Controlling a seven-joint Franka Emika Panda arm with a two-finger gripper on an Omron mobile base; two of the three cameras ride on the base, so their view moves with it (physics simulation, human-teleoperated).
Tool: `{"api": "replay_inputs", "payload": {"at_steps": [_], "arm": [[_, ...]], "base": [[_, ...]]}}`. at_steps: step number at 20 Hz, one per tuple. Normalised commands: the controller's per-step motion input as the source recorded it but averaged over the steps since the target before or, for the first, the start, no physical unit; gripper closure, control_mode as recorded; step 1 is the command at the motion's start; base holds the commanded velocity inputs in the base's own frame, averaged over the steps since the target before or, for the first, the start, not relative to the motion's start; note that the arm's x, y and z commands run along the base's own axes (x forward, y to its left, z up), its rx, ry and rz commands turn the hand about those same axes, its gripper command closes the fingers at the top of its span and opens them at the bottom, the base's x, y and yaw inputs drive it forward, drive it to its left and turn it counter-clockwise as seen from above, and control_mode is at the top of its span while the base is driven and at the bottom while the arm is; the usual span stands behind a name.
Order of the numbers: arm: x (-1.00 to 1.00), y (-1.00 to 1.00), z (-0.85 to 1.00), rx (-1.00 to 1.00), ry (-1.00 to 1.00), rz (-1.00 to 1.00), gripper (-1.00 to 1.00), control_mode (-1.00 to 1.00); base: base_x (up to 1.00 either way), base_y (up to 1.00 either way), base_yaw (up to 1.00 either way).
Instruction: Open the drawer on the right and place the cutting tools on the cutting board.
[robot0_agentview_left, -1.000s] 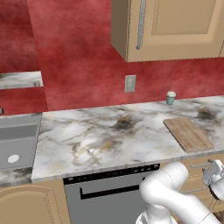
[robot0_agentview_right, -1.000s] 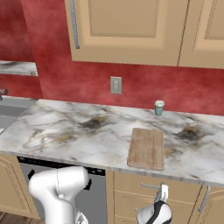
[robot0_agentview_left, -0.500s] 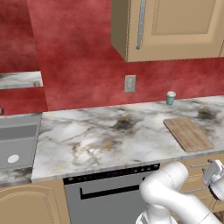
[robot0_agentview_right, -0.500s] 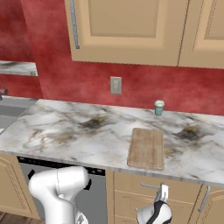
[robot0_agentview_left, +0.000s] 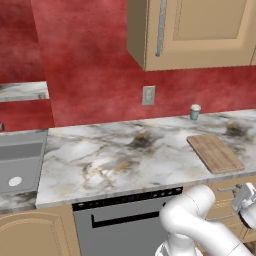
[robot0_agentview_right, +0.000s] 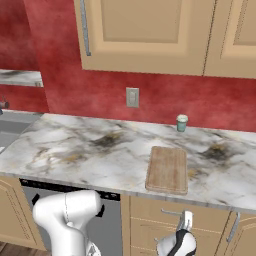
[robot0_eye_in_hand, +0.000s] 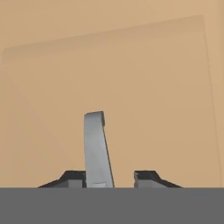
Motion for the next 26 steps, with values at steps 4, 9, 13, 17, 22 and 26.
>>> {"api": "replay_inputs", "payload": {"at_steps": [4, 9, 13, 17, 22, 26], "arm": [[0.00, 0.00, 0.00, 0.00, 0.00, 0.00, 1.00, -1.00], [-0.11, 0.00, 0.00, 0.00, 0.00, 0.00, 1.00, -1.00], [-0.43, 0.00, 0.00, 0.00, 0.00, 0.00, 1.00, -1.00], [-0.48, 0.00, 0.00, 0.00, 0.00, 0.00, 1.00, -1.00], [-0.50, -0.01, 0.00, 0.00, 0.00, 0.00, 1.00, -1.00], [-0.50, -0.09, 0.00, 0.00, 0.00, 0.00, 1.00, -1.00]], "base": [[0.00, 0.00, 0.00], [0.00, 0.00, 0.00], [0.00, 0.00, 0.00], [0.00, 0.00, 0.00], [0.00, 0.00, 0.00], [0.00, 0.00, 0.00]]}}
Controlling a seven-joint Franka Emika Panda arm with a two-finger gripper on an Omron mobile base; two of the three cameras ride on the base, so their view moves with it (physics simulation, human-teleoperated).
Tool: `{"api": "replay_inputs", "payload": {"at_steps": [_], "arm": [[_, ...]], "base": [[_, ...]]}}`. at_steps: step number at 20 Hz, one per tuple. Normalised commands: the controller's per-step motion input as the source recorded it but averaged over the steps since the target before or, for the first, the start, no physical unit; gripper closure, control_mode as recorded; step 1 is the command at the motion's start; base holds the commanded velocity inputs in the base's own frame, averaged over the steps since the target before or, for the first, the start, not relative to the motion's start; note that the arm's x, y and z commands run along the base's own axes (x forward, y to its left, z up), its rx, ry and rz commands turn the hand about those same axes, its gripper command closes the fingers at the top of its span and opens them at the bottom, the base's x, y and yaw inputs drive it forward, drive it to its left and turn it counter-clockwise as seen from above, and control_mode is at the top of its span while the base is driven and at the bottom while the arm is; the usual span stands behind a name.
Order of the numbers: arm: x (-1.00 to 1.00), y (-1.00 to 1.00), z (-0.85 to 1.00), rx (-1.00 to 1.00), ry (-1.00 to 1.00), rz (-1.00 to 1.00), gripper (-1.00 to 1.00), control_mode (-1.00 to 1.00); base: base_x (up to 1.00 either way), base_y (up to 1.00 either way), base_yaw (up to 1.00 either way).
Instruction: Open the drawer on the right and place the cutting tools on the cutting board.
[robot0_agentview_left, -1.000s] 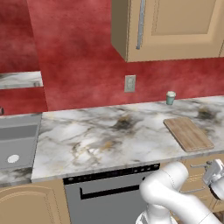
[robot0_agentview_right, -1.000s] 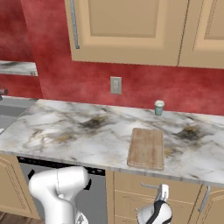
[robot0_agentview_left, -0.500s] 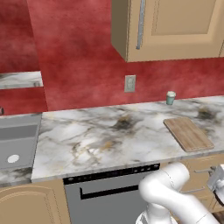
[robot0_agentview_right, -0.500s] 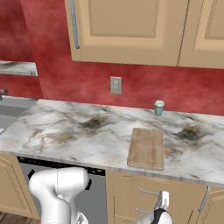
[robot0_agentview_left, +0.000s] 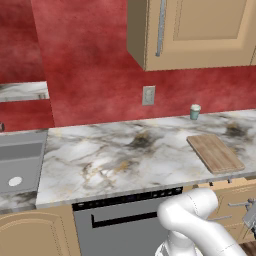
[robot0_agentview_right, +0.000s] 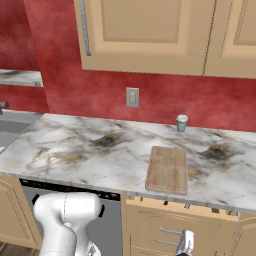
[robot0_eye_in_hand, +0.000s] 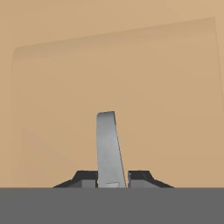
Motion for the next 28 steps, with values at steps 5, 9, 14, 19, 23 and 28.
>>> {"api": "replay_inputs", "payload": {"at_steps": [5, 9, 14, 19, 23, 28], "arm": [[-0.42, 0.00, 0.00, 0.00, -0.01, 0.00, 1.00, -1.00], [-0.60, 0.00, 0.00, 0.00, -0.02, 0.02, 1.00, -1.00], [-0.63, 0.00, 0.00, 0.00, 0.00, 0.05, 1.00, -1.00], [-0.58, 0.00, 0.00, 0.00, 0.00, 0.04, 1.00, -1.00], [-0.55, 0.00, 0.00, 0.00, 0.00, 0.04, 1.00, -1.00], [-0.53, 0.00, 0.00, 0.00, 0.00, 0.03, 1.00, -1.00]], "base": [[0.00, 0.00, 0.00], [0.00, 0.00, 0.00], [0.00, 0.00, 0.00], [0.00, 0.00, 0.00], [0.00, 0.00, 0.00], [0.00, 0.00, 0.00]]}}
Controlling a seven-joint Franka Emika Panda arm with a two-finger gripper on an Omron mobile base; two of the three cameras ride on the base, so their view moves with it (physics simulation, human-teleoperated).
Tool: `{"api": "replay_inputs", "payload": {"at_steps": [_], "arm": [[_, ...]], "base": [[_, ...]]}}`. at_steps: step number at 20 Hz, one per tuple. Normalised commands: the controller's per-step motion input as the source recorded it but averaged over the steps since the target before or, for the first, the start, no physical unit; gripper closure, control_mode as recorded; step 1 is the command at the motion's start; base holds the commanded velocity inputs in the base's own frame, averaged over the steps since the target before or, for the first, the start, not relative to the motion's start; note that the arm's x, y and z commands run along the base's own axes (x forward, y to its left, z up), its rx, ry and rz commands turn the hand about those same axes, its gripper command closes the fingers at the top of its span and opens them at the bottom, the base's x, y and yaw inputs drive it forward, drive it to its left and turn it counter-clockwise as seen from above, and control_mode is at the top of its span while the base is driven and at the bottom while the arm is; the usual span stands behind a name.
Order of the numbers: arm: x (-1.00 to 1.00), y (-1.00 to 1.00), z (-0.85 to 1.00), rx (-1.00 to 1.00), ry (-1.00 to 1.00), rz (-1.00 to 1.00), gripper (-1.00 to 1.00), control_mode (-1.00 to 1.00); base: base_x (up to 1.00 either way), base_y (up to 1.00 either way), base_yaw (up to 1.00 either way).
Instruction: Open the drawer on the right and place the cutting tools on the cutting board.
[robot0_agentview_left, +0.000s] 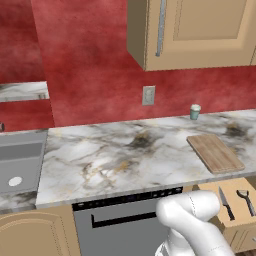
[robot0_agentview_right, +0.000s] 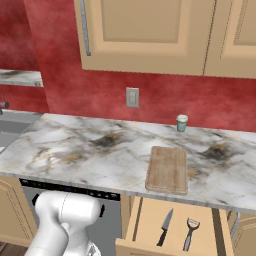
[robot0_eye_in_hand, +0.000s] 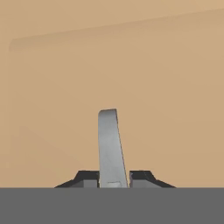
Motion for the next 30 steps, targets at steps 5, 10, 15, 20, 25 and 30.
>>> {"api": "replay_inputs", "payload": {"at_steps": [5, 10, 15, 20, 25, 30], "arm": [[-0.30, 0.00, 0.00, 0.00, 0.00, 0.00, 1.00, -1.00], [0.00, 0.00, 0.00, 0.00, 0.00, 0.00, -1.00, -1.00], [0.00, 0.00, 0.00, 0.00, 0.00, 0.00, -1.00, -1.00], [-0.35, -0.01, 0.00, 0.00, 0.00, 0.00, -1.00, -1.00], [-0.90, -0.05, 0.00, 0.03, -0.04, 0.00, -1.00, -1.00], [-1.00, -0.11, 0.20, 0.03, -0.12, 0.00, -1.00, -1.00]], "base": [[0.00, 0.00, 0.00], [0.00, 0.00, 0.00], [0.00, 0.00, 0.00], [0.00, 0.00, 0.00], [0.00, 0.00, 0.00], [0.00, 0.00, 0.00]]}}
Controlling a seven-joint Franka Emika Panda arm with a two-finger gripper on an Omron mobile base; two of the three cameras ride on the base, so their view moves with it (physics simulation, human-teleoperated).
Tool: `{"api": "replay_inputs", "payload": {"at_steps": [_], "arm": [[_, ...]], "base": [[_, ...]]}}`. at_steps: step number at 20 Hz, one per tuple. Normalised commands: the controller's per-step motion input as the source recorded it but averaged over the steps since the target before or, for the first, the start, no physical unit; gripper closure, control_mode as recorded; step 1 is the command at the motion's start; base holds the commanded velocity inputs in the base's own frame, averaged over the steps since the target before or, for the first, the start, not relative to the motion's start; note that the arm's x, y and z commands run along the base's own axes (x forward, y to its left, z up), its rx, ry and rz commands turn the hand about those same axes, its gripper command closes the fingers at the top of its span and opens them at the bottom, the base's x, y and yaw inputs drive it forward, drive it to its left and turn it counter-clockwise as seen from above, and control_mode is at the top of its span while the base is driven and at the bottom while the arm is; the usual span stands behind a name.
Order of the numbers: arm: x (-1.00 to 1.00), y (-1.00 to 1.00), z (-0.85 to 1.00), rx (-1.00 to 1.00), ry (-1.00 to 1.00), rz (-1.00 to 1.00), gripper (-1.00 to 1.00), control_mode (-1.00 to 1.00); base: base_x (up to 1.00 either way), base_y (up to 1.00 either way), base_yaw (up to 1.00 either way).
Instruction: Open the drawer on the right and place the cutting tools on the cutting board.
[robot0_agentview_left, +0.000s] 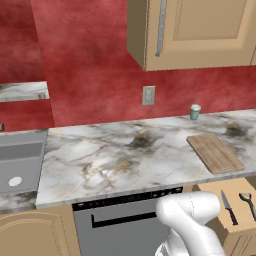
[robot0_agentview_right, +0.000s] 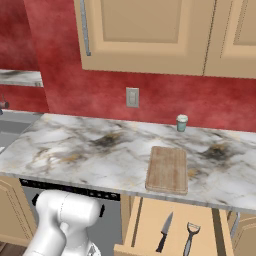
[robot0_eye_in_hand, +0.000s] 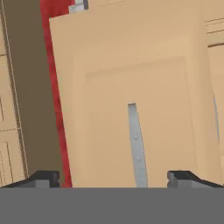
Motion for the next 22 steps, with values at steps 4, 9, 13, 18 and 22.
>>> {"api": "replay_inputs", "payload": {"at_steps": [4, 9, 13, 18, 22], "arm": [[-0.87, -0.03, 0.58, 0.00, -0.14, 0.00, -1.00, -1.00], [-0.65, 0.00, 0.83, -0.01, -0.12, 0.00, -1.00, -1.00], [-0.52, 0.10, 0.99, -0.11, -0.05, 0.10, -1.00, -1.00], [-0.28, 0.10, 0.97, -0.14, 0.00, 0.10, -1.00, -1.00], [-0.10, 0.21, 0.92, -0.15, 0.00, 0.05, -1.00, -1.00]], "base": [[0.00, 0.00, 0.00], [0.00, 0.00, 0.00], [0.00, 0.00, 0.00], [0.00, 0.00, 0.00], [0.00, 0.00, 0.00]]}}
